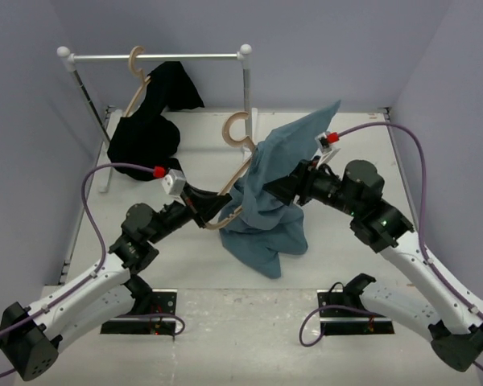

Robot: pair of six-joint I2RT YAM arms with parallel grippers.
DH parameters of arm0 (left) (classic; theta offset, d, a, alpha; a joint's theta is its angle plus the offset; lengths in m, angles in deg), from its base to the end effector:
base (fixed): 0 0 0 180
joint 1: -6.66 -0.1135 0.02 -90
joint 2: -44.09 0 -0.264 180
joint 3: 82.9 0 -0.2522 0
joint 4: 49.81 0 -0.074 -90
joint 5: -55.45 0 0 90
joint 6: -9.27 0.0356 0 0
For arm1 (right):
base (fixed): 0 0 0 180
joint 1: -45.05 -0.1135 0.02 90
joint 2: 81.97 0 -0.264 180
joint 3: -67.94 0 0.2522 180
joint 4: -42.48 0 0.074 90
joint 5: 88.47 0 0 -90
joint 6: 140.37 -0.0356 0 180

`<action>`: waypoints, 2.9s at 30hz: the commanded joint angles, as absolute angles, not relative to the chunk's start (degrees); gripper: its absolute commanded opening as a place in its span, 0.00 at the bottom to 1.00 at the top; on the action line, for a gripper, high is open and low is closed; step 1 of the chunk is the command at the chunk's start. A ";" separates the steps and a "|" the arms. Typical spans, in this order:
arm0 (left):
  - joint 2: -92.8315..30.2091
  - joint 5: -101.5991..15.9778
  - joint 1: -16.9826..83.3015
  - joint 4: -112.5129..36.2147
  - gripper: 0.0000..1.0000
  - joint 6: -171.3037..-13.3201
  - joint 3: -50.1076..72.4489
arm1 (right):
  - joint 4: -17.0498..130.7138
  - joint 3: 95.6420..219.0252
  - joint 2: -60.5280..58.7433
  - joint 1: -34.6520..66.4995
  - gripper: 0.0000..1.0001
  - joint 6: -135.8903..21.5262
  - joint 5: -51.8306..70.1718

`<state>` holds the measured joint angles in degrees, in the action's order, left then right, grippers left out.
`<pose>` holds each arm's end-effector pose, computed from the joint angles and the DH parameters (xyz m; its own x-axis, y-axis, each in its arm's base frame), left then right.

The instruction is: Place the t-shirt on the hanger

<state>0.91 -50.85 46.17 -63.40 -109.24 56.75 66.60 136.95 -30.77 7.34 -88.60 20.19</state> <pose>0.1369 -0.1258 0.3019 -0.2664 -0.3741 -0.8883 0.7923 0.4399 -0.4229 0.1527 0.1324 0.3845 -0.5826 0.2906 -0.7590 -0.5990 0.4776 0.6427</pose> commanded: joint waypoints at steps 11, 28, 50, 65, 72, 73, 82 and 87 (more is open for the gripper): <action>10.59 -59.15 46.03 -63.77 0.00 -100.01 63.24 | 108.64 174.13 -15.86 17.54 0.88 -29.42 32.30; 3.57 -69.98 46.04 -70.07 0.00 -100.33 56.74 | 124.22 179.08 -6.56 16.31 0.69 -14.37 56.88; 8.17 -30.29 46.03 -50.12 1.00 -107.14 48.42 | 119.96 180.79 -5.91 16.80 0.00 -15.78 56.89; -5.27 -44.76 45.86 -58.97 0.92 -117.25 51.15 | 124.44 179.80 -8.45 17.63 0.00 -8.24 60.77; -13.44 -64.88 45.86 -59.05 0.91 -115.31 46.87 | 123.51 178.89 -9.23 17.89 0.00 -8.57 58.55; -13.50 -65.97 45.86 -57.29 0.91 -114.60 46.78 | 123.36 178.91 -9.14 17.95 0.00 -8.85 58.60; -17.76 -69.61 45.86 -53.22 0.69 -111.51 46.97 | 121.61 180.09 -7.52 17.98 0.00 -11.03 57.91; -18.44 -70.76 46.03 -56.15 0.79 -111.77 48.15 | 119.77 179.96 -6.99 17.89 0.00 -13.17 56.09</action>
<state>-18.62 -67.33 45.79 -53.50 -112.65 48.71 123.73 178.69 -7.58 17.63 -11.36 58.00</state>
